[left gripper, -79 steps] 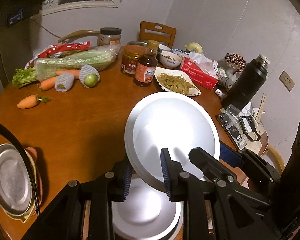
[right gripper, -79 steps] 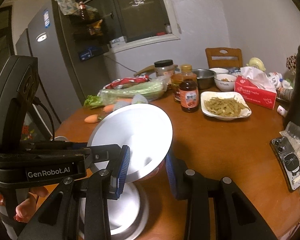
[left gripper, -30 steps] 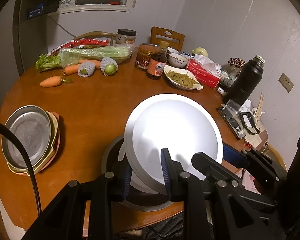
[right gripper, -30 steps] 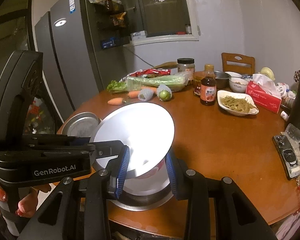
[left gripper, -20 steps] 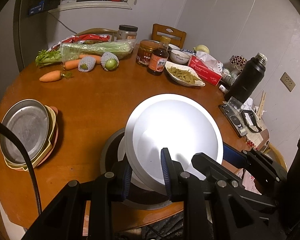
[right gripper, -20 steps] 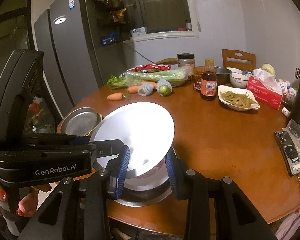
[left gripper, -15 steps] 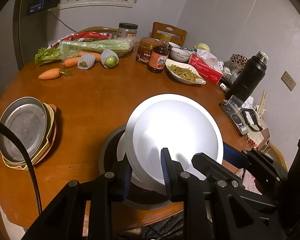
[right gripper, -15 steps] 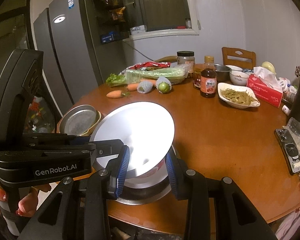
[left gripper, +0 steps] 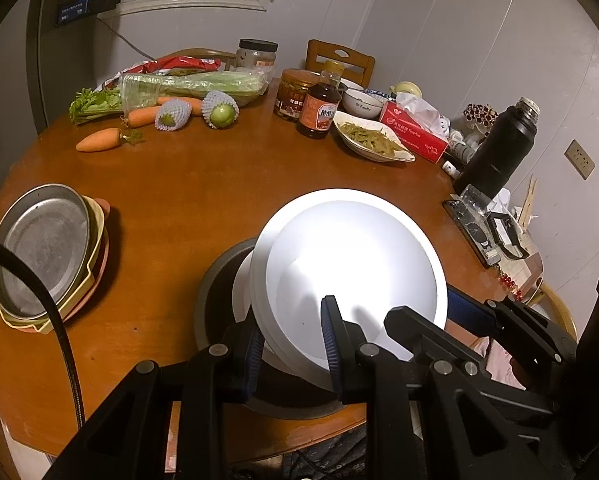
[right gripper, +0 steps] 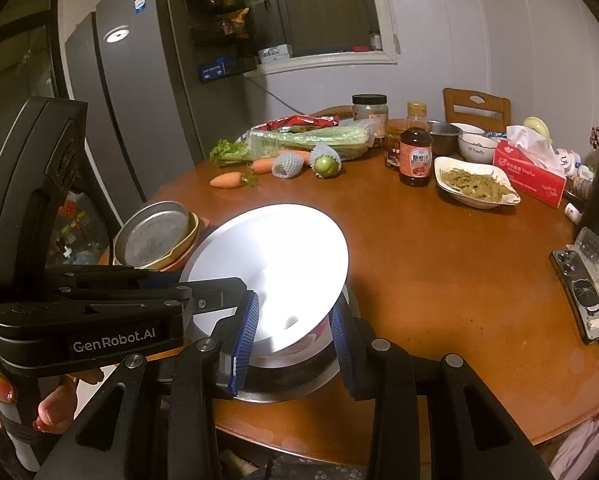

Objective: Organize plates and bowls
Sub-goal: 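Lower the cup-noodle bowl into the steel bowl and open the left tool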

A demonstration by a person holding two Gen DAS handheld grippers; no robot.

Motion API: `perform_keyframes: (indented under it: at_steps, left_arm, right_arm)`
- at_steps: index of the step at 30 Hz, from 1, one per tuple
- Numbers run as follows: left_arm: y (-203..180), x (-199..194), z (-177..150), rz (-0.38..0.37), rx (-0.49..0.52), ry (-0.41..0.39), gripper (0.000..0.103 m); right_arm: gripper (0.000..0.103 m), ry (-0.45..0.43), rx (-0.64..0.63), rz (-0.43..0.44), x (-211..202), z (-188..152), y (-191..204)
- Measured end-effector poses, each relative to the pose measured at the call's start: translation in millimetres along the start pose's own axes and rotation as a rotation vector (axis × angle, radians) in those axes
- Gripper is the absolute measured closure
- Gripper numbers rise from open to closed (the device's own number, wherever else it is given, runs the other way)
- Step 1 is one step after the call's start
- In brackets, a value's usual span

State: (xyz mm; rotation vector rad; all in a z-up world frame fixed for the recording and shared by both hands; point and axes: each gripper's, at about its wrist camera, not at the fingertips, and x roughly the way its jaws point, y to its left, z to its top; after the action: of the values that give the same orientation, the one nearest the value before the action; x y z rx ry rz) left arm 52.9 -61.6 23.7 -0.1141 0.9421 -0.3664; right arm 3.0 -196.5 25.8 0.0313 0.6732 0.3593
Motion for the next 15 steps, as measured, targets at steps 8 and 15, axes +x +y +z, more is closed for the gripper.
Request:
perform_keyframes:
  at_steps: [8,15]
  left_arm:
    - [-1,6,-2,0.015,0.001,0.011,0.076]
    - [1,11,-4,0.017,-0.003,0.021,0.076]
  right_arm:
    - [0.065,0.018,0.001,0.001,6,-4,-1]
    - [0.065,0.03,0.006,0.004,10,-7,-2]
